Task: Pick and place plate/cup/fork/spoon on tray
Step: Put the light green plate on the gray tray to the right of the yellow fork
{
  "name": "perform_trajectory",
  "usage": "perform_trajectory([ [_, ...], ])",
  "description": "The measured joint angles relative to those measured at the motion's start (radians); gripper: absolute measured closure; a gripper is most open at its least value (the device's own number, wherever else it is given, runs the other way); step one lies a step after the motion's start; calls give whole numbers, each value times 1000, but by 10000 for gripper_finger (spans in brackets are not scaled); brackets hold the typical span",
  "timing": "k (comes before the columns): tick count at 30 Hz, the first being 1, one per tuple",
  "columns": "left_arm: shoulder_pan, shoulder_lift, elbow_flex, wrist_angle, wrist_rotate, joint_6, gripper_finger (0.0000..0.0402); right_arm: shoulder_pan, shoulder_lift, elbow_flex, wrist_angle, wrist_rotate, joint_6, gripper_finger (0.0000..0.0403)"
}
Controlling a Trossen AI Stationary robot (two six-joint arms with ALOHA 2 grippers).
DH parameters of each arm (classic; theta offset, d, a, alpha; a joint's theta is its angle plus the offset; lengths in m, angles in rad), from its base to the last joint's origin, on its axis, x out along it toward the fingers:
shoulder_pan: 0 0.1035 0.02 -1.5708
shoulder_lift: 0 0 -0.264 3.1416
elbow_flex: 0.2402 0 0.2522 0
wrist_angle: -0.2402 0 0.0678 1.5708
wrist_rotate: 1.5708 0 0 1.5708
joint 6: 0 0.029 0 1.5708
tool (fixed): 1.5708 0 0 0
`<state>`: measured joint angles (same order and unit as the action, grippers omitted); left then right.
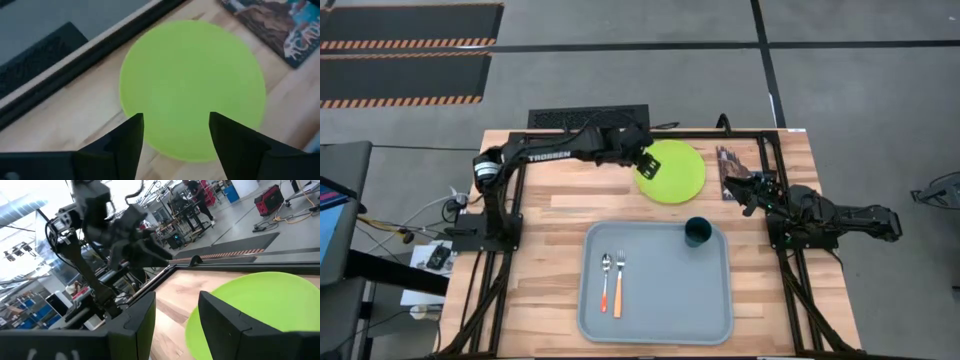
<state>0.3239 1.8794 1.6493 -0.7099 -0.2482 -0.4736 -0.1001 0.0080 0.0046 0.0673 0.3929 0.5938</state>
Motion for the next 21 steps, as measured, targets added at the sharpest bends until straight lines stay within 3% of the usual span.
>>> perform_trajectory([
  [5,64,13,-14,39,33,5,189,0,0,0,0,0,0,228],
  [8,100,23,-48,47,107,17,189,0,0,0,0,0,0,228],
  [14,160,20,-181,244,258,-9,189,-1,0,0,0,0,0,228],
  [21,195,21,-299,445,262,-57,189,-1,0,0,0,0,0,228],
])
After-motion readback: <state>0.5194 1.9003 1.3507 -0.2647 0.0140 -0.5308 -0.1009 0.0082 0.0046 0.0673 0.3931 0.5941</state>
